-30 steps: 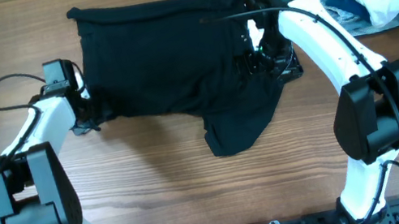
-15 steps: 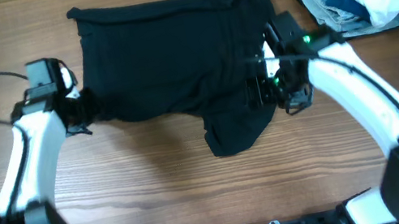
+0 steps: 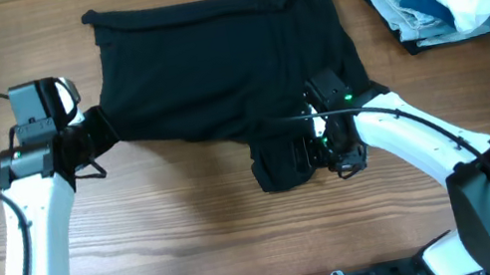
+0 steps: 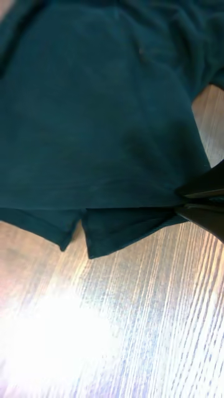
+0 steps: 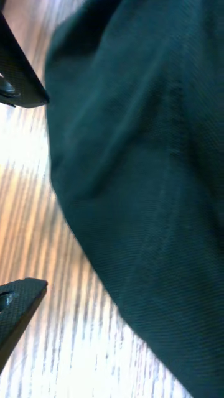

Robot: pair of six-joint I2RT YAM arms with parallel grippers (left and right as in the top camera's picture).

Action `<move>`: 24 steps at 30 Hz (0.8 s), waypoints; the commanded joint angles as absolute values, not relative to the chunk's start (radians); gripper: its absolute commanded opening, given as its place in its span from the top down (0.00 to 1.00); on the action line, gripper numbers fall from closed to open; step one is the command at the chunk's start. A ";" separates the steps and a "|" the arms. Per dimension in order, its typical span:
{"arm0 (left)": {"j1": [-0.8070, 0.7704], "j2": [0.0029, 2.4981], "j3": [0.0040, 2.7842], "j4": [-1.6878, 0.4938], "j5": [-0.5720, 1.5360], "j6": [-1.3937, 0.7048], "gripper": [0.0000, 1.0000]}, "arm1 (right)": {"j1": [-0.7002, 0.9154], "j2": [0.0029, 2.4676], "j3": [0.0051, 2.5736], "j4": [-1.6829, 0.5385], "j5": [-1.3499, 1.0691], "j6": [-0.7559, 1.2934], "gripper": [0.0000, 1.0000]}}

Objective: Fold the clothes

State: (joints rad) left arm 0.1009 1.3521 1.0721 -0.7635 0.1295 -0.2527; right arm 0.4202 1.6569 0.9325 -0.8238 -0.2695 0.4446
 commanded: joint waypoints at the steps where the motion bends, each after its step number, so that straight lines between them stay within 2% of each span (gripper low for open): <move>1: 0.104 1.291 1.079 -0.767 0.138 -0.270 0.96 | 0.424 1.707 0.914 -0.780 -0.293 0.471 0.15; 7: 0.104 1.273 1.079 -0.778 0.138 -0.269 0.96 | 0.448 1.782 0.914 -0.716 -0.297 0.482 0.21; 10: 0.104 1.273 1.079 -0.783 0.138 -0.269 0.96 | 0.455 1.798 0.914 -0.712 -0.281 0.498 0.30; 11: 0.104 1.273 1.079 -0.783 0.138 -0.269 0.96 | 0.454 1.797 0.914 -0.718 -0.267 0.509 0.38; 14: 0.104 1.273 1.079 -0.782 0.131 -0.269 0.96 | 0.446 1.781 0.915 -0.736 -0.243 0.553 0.82; 15: 0.104 1.271 1.079 -0.782 0.129 -0.269 0.96 | 0.441 1.769 0.917 -0.748 -0.234 0.553 0.92; 16: 0.106 1.267 1.080 -0.782 0.130 -0.269 0.96 | 0.432 1.746 0.920 -0.768 -0.219 0.553 0.96; 24: 0.156 1.237 1.085 -0.783 0.104 -0.269 0.96 | 0.244 1.491 0.996 -1.001 -0.172 0.427 0.96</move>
State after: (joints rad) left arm 0.1253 1.2701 1.0721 -0.7826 0.1249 -0.2535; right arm 0.3248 1.6154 0.9405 -0.9432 -0.2115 0.5003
